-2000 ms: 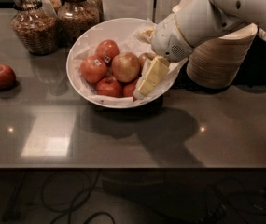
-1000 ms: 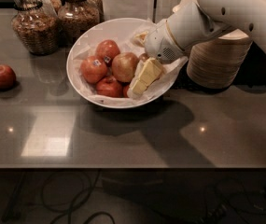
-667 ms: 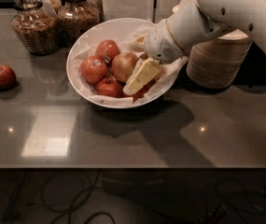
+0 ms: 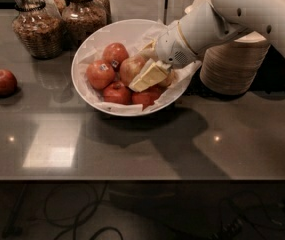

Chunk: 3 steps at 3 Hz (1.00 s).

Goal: Pick apple from white bowl

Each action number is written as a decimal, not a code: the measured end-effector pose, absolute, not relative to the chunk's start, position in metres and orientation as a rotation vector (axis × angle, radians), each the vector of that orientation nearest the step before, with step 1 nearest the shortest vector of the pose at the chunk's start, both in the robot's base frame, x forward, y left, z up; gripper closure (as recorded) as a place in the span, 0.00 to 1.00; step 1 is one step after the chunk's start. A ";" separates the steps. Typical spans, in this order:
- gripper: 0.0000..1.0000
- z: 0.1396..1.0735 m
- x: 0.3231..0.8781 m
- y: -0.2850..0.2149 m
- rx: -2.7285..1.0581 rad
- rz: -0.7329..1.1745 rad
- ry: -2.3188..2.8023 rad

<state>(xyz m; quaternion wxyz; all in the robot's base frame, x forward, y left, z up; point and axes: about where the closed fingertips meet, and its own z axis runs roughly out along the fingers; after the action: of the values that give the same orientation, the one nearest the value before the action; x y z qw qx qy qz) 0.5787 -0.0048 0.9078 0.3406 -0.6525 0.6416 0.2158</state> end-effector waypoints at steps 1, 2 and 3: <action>0.89 0.908 0.579 -0.005 -1.698 0.562 1.669; 1.00 0.908 0.579 -0.005 -1.698 0.562 1.669; 1.00 0.912 0.579 -0.003 -1.688 0.597 1.639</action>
Offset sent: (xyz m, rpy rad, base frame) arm 0.0000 0.0000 0.0000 0.0000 0.0000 0.0000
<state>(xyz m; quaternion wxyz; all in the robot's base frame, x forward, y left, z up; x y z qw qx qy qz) 0.5789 -0.0028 0.9123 0.3493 -0.6516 0.6327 0.2303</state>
